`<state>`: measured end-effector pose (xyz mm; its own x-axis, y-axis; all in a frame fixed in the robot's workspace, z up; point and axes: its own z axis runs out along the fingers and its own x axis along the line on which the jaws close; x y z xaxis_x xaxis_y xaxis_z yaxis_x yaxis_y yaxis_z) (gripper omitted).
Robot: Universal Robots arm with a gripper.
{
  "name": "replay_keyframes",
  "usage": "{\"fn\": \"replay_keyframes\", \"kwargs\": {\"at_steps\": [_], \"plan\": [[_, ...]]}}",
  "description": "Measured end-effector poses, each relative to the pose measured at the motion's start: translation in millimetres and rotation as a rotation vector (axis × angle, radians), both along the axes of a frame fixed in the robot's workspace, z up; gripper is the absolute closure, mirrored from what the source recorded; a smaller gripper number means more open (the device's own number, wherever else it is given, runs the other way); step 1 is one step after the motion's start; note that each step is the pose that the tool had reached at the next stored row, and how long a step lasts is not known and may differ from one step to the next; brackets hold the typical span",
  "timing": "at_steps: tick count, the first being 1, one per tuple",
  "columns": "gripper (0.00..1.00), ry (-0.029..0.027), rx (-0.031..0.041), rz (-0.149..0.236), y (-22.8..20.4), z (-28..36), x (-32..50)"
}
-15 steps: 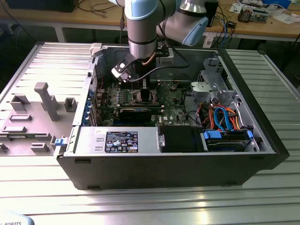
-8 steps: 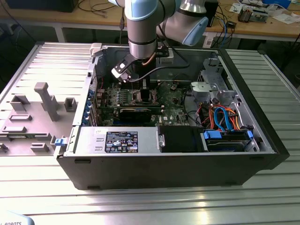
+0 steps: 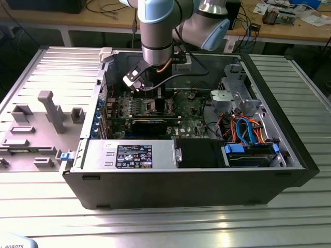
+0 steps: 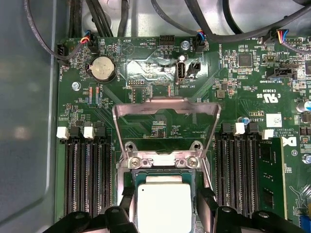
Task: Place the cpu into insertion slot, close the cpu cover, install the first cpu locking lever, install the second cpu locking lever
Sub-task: 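Place the cpu into insertion slot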
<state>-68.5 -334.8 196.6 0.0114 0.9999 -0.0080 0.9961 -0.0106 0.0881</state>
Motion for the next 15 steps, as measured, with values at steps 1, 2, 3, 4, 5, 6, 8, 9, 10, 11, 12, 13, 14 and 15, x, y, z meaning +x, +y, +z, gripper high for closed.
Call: {"fn": "replay_keyframes", "kwargs": {"at_steps": [1,2,3,4,5,6,8,9,10,11,12,13,14,15], "plan": [[0.38,-0.0001,0.0,0.0,0.0,-0.1,0.0],[0.38,0.0,0.0001,0.0,0.0,-0.1,0.0],[0.38,-0.0001,0.0002,0.0,0.0,0.1,0.0],[0.38,-0.0002,0.0002,0.0,0.0,0.5,0.0],[0.38,-0.0002,0.0002,0.0,0.0,1.0,0.0],[0.38,-0.0002,0.0002,0.0,0.1,1.4,0.0],[0.38,-0.0001,0.0001,0.0,0.0,2.6,0.0],[0.38,-0.0001,0.0001,0.0,0.0,4.4,0.0],[0.38,-0.0001,0.0001,0.0,0.0,7.0,0.0],[0.38,-0.0001,0.0001,0.0,0.0,8.8,0.0],[0.38,-0.0001,0.0002,0.0,0.1,10.9,0.0],[0.38,0.0002,0.0001,0.0,0.0,14.0,0.0],[0.38,0.0004,0.0,0.0,0.0,16.4,0.0],[0.38,0.001,0.0001,0.0,0.0,20.2,0.0]]}}
